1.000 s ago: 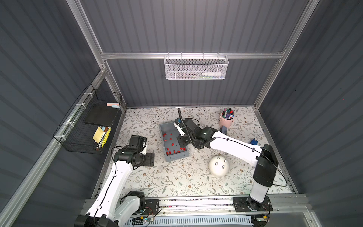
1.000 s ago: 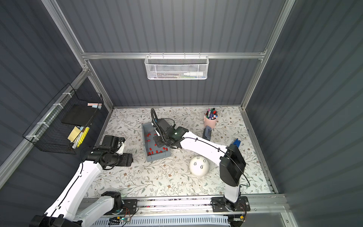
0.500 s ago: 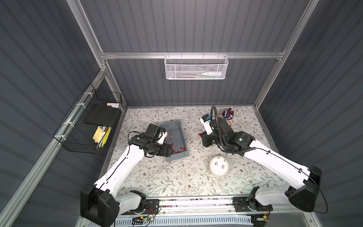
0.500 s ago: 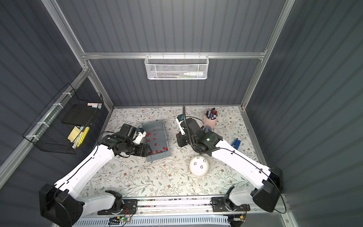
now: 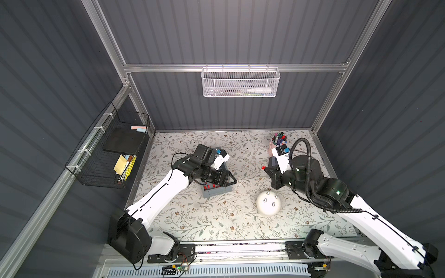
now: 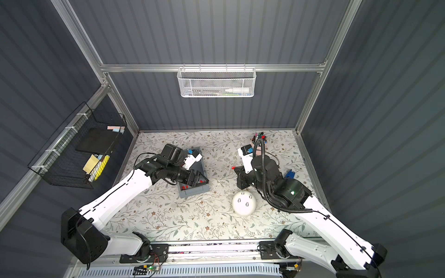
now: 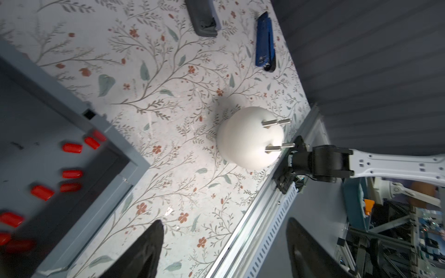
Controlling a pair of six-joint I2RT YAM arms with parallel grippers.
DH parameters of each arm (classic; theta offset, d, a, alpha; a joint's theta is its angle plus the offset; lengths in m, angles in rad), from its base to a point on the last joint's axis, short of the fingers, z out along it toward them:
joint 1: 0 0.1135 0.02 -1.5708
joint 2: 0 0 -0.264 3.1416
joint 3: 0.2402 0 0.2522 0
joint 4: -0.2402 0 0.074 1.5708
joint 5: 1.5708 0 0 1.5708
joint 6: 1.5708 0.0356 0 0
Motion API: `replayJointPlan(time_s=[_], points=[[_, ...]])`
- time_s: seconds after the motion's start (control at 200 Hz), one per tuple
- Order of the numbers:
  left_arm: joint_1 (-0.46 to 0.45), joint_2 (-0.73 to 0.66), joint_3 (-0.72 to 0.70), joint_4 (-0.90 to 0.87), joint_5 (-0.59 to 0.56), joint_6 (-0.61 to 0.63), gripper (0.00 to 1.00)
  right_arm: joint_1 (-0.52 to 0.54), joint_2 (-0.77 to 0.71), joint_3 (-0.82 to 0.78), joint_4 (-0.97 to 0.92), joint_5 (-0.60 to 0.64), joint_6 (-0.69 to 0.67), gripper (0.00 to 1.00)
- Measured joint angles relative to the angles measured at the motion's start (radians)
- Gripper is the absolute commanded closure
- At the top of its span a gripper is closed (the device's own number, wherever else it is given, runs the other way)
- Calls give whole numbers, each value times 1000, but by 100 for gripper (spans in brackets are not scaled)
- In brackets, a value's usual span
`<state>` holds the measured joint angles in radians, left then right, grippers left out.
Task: Cover the protruding screws with screw protection sleeves
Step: Pick up the screw protection sleeve from the storage box.
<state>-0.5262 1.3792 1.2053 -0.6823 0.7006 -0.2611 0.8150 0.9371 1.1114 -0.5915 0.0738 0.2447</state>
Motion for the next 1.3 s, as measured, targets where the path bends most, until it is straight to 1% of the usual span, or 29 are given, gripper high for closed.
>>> replayJointPlan(time_s=[0.125, 0.16, 0.29, 0.415, 0.52, 0.6, 0.67, 0.82, 1.141, 1.301], points=[[-11, 21, 4, 31, 93, -2, 31, 0, -31, -62, 52, -55, -4, 100], [-14, 29, 4, 42, 119, -4, 32, 0, -31, -69, 63, -75, -7, 100], [-18, 61, 6, 106, 218, -23, 31, 0, -24, -73, 107, -133, -14, 100], [-24, 75, 39, 136, 306, -30, 28, 0, -18, -72, 129, -133, -16, 100], [-24, 60, 67, 135, 349, 4, 25, 0, -11, -71, 134, -129, -16, 100], [-24, 37, 68, 130, 360, 40, 20, 0, -6, -70, 135, -130, -16, 100], [-24, 21, 68, 126, 361, 67, 19, 0, -5, -69, 135, -132, -12, 100], [-24, 16, 69, 126, 345, 100, 24, 0, -5, -69, 140, -149, -6, 100], [-24, 18, 74, 126, 299, 113, 26, 0, -4, -69, 183, -187, -9, 100], [-26, 18, 74, 126, 298, 124, 32, 2, -4, -69, 197, -208, -11, 100]])
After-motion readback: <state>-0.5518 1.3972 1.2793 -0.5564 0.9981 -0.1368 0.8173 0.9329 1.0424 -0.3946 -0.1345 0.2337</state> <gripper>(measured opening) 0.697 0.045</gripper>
